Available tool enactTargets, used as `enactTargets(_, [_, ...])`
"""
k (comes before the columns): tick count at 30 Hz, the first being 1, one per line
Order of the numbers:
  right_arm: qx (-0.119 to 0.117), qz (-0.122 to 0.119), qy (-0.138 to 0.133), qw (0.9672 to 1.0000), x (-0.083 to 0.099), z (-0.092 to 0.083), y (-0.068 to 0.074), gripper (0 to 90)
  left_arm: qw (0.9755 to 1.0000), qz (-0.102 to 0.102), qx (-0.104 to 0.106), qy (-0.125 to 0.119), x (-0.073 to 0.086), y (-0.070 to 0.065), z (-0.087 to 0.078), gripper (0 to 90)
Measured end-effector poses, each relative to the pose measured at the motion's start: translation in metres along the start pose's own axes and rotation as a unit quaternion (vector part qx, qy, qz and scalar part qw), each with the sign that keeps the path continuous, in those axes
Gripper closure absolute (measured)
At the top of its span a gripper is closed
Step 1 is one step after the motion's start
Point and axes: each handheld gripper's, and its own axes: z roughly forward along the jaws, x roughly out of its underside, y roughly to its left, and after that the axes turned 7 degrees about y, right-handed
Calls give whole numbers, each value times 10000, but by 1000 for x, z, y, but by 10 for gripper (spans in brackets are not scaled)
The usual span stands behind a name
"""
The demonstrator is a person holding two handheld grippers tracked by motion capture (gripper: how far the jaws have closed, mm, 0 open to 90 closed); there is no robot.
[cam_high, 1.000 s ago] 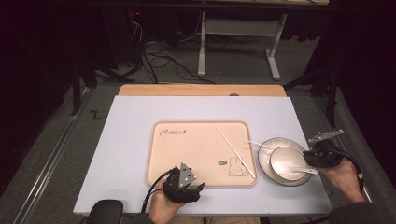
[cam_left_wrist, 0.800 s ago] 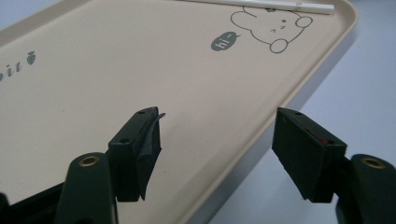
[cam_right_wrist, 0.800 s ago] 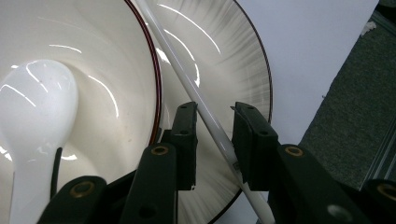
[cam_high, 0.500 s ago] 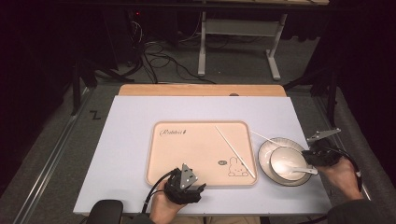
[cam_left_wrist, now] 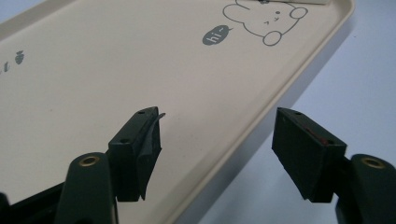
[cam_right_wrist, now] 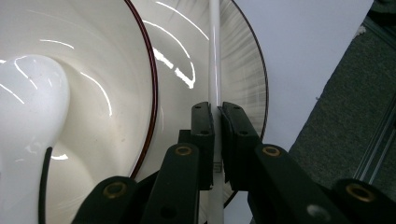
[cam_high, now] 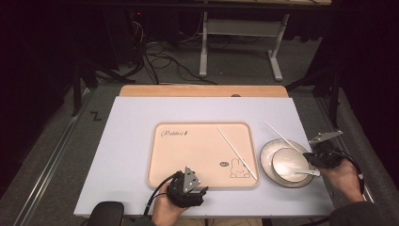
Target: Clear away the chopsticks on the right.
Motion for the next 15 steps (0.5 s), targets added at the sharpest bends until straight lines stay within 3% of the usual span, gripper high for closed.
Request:
enactTargets(5, [-4,62,-111,9999,3,-4,-2,857,10000,-34,12,-35,-1,0,0,329])
enactTargets(15, [75,336,-568,9978,5,-31,4,858,9999,-149,62,-62,-7,5,0,333])
